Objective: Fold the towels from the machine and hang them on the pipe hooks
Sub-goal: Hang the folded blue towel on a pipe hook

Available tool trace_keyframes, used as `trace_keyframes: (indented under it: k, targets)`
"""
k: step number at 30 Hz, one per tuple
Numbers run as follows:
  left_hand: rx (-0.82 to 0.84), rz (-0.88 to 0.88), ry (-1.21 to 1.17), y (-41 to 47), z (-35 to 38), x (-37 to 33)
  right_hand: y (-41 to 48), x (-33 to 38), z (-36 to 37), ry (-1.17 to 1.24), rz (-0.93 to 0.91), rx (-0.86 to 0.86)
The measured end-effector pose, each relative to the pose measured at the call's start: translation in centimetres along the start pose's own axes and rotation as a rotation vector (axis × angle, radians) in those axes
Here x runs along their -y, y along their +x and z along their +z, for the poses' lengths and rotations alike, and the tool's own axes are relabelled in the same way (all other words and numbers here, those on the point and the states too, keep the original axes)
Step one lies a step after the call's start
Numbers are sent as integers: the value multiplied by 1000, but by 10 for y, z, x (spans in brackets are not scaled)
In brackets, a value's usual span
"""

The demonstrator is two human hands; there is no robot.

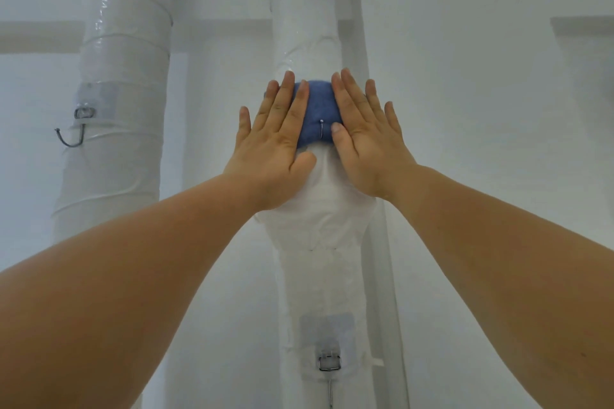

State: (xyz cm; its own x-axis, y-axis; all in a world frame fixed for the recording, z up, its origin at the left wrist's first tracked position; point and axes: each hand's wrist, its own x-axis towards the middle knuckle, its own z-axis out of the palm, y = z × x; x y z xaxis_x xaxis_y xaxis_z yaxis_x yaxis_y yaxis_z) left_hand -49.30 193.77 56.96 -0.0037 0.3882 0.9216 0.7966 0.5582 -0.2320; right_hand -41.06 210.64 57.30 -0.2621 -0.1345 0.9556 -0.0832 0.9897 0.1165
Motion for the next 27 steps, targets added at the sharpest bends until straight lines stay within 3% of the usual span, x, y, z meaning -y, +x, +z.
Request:
trace_keyframes:
  k: [8,14,27]
  targets:
    - [131,-14,89,2,-14,-2,0,8,-15,-10,70,127]
    - [242,9,297,4,-41,-8,0,17,-32,-328,109,200]
    - [218,-86,426,-22,-74,-27,-27,34,-62,-416,97,225]
